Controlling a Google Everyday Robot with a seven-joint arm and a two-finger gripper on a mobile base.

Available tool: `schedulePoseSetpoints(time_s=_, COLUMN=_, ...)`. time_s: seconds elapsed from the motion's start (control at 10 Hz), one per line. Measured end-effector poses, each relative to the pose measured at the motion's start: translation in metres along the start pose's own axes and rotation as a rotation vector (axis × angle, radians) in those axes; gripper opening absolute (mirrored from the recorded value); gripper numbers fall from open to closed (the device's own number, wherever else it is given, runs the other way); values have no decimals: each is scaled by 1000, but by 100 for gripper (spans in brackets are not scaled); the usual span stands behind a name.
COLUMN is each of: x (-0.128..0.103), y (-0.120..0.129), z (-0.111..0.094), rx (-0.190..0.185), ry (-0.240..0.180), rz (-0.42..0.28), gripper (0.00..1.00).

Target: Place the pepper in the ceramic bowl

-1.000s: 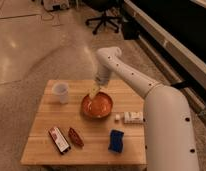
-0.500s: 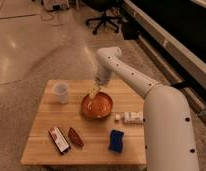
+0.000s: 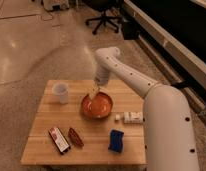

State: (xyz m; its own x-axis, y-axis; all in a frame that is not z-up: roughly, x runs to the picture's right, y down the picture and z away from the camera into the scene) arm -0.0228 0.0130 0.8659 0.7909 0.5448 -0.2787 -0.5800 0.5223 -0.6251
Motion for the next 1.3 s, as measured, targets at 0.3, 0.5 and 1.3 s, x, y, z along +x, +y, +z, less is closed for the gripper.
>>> schedulePoseSetpoints(time_s=0.3, x=6, y=41, z=3, rx=89, ry=-14, rz=-105, gripper=80)
schedulePoseSetpoints(time_s=0.5, x=24, y=84, z=5, rx=103, ry=-29, rz=-131, gripper=80)
schedulePoseSetpoints(time_s=1.3, x=82, y=210, z=63, rx=74, ry=33, rz=-224, gripper=80)
